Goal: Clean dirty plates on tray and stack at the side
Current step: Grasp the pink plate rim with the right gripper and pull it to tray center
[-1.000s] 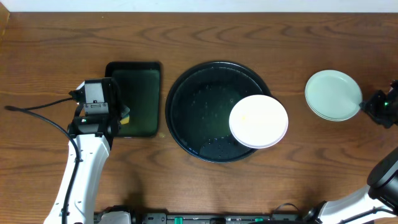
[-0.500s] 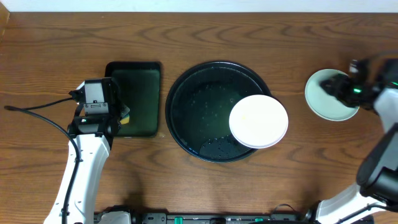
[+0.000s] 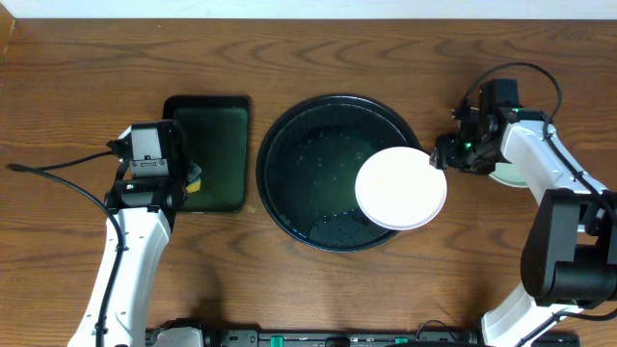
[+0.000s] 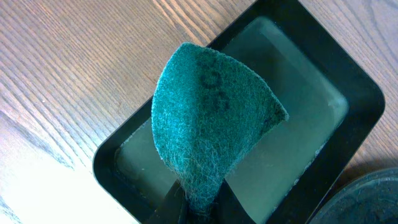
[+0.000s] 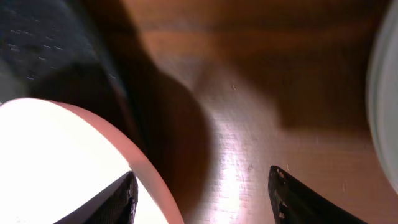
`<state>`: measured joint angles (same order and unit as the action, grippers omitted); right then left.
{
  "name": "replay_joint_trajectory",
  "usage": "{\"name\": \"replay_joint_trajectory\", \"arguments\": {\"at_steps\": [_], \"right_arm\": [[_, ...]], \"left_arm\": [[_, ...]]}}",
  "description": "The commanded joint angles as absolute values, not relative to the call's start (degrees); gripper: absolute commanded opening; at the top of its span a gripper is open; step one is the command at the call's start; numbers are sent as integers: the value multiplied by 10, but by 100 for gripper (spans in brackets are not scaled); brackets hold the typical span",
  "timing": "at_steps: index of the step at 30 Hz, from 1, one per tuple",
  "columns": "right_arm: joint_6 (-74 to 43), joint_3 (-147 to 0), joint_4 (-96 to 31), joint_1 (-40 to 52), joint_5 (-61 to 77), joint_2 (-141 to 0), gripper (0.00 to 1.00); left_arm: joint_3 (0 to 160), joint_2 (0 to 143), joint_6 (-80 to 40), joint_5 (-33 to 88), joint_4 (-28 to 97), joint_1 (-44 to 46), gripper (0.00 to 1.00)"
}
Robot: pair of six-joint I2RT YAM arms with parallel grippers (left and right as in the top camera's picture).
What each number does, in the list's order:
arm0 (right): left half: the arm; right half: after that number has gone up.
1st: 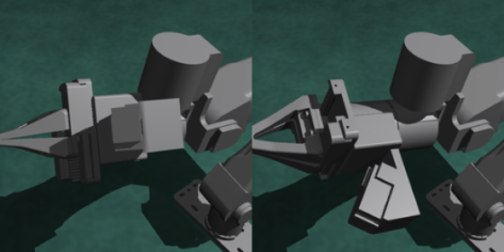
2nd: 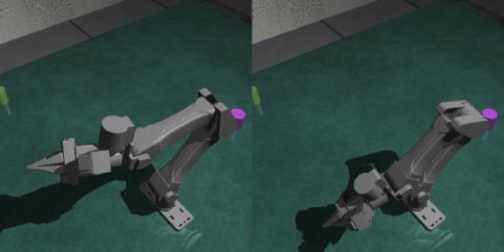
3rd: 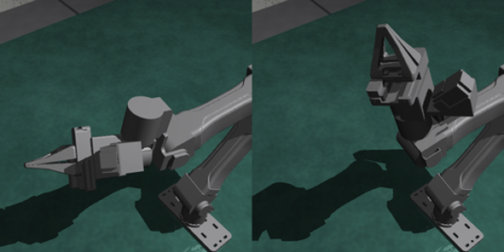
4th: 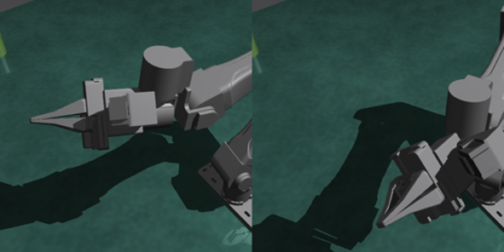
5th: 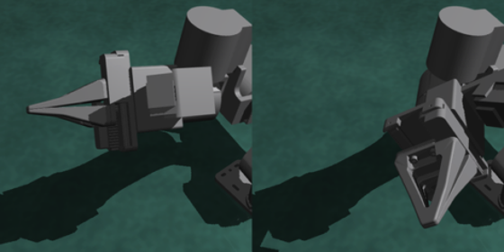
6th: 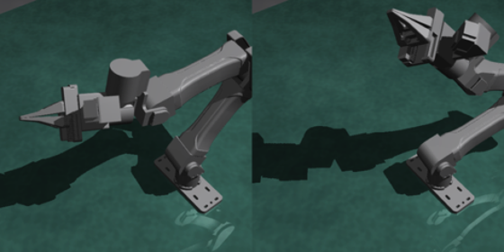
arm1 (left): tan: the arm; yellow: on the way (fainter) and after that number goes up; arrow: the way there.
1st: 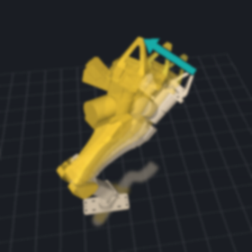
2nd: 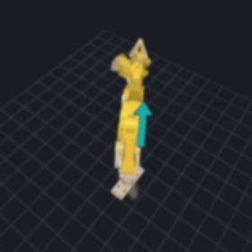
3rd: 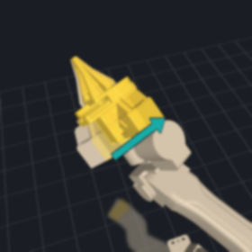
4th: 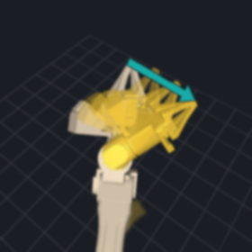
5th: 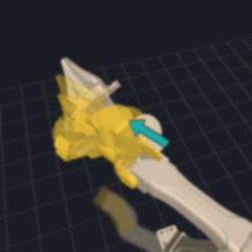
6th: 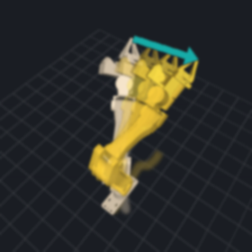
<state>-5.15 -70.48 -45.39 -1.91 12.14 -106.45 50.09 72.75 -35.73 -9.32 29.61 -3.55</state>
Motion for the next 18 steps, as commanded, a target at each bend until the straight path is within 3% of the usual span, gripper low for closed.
{"name": "replay_joint_trajectory", "arguments": {"at_steps": [1, 6, 12, 18], "right_arm": [[-120, -704, -474, -18, 84, -1041, 69], [-133, -704, -525, -7, 84, -991, 70], [-134, -699, -562, 37, 59, -963, 63], [-209, -641, -531, 55, -2, -964, 71]], "left_arm": [[500, 730, -349, -94, 295, -38, 8], [500, 730, -349, -94, 295, -38, 8], [500, 730, -349, -94, 295, -38, 8], [500, 730, -349, -93, 296, -38, 8]]}}
